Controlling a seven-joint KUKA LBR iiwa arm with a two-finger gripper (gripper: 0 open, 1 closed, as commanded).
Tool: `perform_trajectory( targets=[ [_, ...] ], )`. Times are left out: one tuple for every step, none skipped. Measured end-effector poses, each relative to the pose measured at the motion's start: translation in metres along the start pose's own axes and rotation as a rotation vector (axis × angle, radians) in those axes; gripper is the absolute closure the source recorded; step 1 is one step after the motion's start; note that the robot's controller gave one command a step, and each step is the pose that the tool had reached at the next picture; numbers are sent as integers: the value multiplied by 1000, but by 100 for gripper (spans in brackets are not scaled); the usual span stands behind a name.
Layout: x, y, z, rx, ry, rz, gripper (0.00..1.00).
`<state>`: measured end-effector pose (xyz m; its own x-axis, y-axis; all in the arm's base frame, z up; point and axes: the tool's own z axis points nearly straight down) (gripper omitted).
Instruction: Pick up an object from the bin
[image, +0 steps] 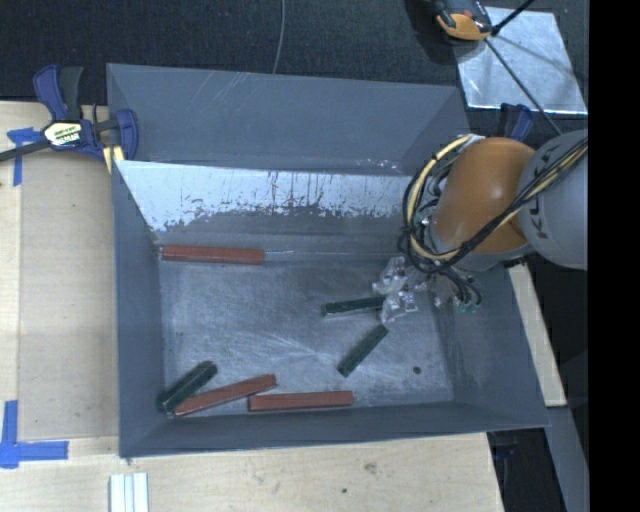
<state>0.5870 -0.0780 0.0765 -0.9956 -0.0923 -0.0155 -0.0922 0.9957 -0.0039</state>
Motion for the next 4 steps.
perform_trajectory(
  targets=[
    [0, 0, 0, 0, 0, -1, 100],
    [-9, 10, -120, -4, 11, -64, 100],
    [-8, 10, -120, -4, 12, -64, 100],
    [-11, 6, -144, -6, 16, -160, 100]
  ],
)
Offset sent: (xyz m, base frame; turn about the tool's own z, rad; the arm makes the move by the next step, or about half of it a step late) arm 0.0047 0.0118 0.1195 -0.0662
